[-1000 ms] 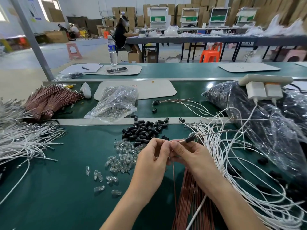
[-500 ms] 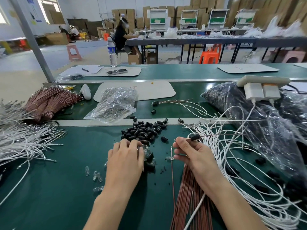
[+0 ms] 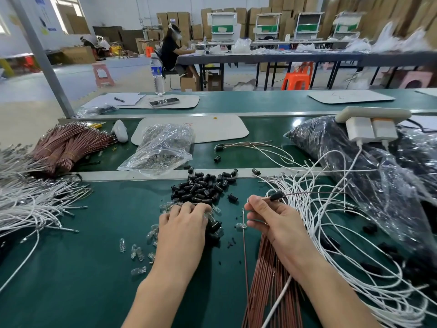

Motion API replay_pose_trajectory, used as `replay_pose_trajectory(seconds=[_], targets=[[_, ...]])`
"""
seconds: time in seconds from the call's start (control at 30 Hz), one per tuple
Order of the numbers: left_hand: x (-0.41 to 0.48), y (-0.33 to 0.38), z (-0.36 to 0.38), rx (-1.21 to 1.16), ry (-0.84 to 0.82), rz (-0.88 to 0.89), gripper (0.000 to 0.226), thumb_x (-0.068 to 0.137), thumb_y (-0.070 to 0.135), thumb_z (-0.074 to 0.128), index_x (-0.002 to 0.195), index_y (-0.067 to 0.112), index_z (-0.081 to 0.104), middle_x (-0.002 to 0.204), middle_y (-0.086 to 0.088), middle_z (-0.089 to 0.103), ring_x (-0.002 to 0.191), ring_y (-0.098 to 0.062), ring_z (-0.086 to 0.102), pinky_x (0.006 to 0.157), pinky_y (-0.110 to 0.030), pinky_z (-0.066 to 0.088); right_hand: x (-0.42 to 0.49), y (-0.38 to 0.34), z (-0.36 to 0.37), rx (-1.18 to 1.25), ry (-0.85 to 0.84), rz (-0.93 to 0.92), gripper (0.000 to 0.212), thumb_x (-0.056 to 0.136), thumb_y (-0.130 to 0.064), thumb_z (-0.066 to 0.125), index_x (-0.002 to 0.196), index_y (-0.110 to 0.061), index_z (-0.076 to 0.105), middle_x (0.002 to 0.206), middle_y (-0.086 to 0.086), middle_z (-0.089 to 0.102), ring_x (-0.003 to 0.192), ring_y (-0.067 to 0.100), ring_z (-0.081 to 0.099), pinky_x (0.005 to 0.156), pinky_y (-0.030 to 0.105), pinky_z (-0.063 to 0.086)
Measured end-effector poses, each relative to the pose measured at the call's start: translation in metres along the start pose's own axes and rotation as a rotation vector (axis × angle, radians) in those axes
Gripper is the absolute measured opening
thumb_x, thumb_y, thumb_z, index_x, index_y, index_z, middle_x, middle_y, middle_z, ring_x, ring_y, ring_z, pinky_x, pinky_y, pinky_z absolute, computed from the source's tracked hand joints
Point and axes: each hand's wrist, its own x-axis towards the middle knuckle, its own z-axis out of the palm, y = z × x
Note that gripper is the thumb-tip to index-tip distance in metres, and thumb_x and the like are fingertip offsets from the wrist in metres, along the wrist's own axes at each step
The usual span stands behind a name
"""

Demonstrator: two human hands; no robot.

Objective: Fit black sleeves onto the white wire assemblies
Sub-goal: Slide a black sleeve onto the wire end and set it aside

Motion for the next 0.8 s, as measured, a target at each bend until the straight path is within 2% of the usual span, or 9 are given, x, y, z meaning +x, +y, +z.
replay_pose_trajectory(seconds=[0.1, 0.2, 0.3, 0.37, 0.47, 0.53, 0.6, 0.7, 0.8], targets=[[0.001, -0.001, 0.001, 0.012, 0.027, 0.004, 0.026, 0.105, 0.039, 0.039, 0.124, 0.037, 0.056, 0.118, 0.016, 0.058, 0.116, -0.011, 0.049, 0.100, -0.030, 0.030, 0.000, -0.001, 0.000, 0.034, -0.024, 0.015, 0.022, 0.074, -0.034, 0.078, 0.081, -0.014, 0.082, 0.087, 0.008, 0.076, 0.072, 0.011, 0.069, 0.065, 0.020, 0.057], [-0.001, -0.002, 0.001, 0.025, 0.014, 0.014, 0.027, 0.106, 0.039, 0.036, 0.125, 0.037, 0.056, 0.119, 0.015, 0.057, 0.117, -0.012, 0.047, 0.100, -0.030, 0.029, -0.001, -0.002, -0.001, 0.084, -0.047, 0.040, 0.023, 0.071, -0.035, 0.080, 0.082, -0.014, 0.083, 0.088, 0.008, 0.076, 0.071, 0.011, 0.069, 0.064, 0.020, 0.057], [0.000, 0.000, -0.004, -0.015, 0.098, 0.050, 0.026, 0.106, 0.031, 0.045, 0.126, 0.029, 0.061, 0.115, 0.010, 0.061, 0.109, -0.016, 0.051, 0.096, -0.032, 0.034, 0.000, -0.002, -0.003, 0.120, -0.068, 0.062, 0.025, 0.070, -0.036, 0.081, 0.083, -0.015, 0.083, 0.089, 0.007, 0.076, 0.072, 0.010, 0.070, 0.064, 0.020, 0.057], [0.000, 0.005, -0.009, -0.217, 0.226, 0.089, 0.024, 0.104, 0.026, 0.050, 0.121, 0.025, 0.066, 0.110, 0.011, 0.062, 0.104, -0.016, 0.051, 0.092, -0.031, 0.039, 0.000, -0.002, -0.003, 0.131, -0.079, 0.079, 0.025, 0.069, -0.037, 0.081, 0.083, -0.015, 0.083, 0.090, 0.006, 0.076, 0.072, 0.010, 0.070, 0.064, 0.020, 0.057], [-0.001, 0.015, -0.016, -0.701, 0.330, 0.053, 0.018, 0.102, 0.027, 0.054, 0.114, 0.031, 0.066, 0.103, 0.022, 0.063, 0.101, -0.003, 0.056, 0.087, -0.016, 0.043, 0.000, -0.002, -0.003, 0.156, -0.108, 0.103, 0.026, 0.069, -0.036, 0.082, 0.083, -0.014, 0.082, 0.090, 0.007, 0.076, 0.073, 0.010, 0.070, 0.064, 0.020, 0.057], [-0.003, 0.024, -0.019, -1.042, 0.276, -0.045, 0.014, 0.100, 0.025, 0.059, 0.108, 0.033, 0.068, 0.091, 0.015, 0.069, 0.084, 0.000, 0.062, 0.076, -0.012, 0.047, 0.000, -0.003, -0.003, 0.179, -0.120, 0.120, 0.025, 0.068, -0.034, 0.082, 0.082, -0.013, 0.082, 0.089, 0.008, 0.076, 0.072, 0.011, 0.070, 0.063, 0.020, 0.057], [-0.004, 0.033, -0.021, -1.334, 0.176, -0.135, 0.013, 0.097, 0.021, 0.063, 0.103, 0.028, 0.071, 0.082, 0.004, 0.072, 0.076, -0.007, 0.067, 0.072, -0.017, 0.053, -0.001, -0.003, -0.001, 0.192, -0.129, 0.130, 0.025, 0.068, -0.033, 0.082, 0.081, -0.012, 0.082, 0.088, 0.008, 0.075, 0.070, 0.011, 0.070, 0.062, 0.020, 0.057], [-0.005, 0.043, -0.020, -1.650, 0.020, -0.220, 0.015, 0.087, 0.019, 0.066, 0.097, 0.022, 0.077, 0.086, -0.002, 0.074, 0.083, -0.017, 0.072, 0.076, -0.022, 0.057, -0.001, -0.003, 0.002, 0.207, -0.129, 0.137, 0.022, 0.067, -0.031, 0.081, 0.078, -0.012, 0.081, 0.086, 0.009, 0.076, 0.067, 0.011, 0.070, 0.060, 0.021, 0.057], [-0.007, 0.047, -0.019, -1.769, -0.050, -0.247, 0.023, 0.092, 0.007, 0.063, 0.097, 0.023, 0.079, 0.092, -0.004, 0.074, 0.092, -0.023, 0.074, 0.079, -0.022, 0.058, -0.002, -0.002, 0.003, 0.214, -0.142, 0.135, 0.022, 0.070, -0.028, 0.079, 0.080, -0.009, 0.081, 0.089, 0.012, 0.077, 0.067, 0.011, 0.070, 0.060, 0.021, 0.058]])
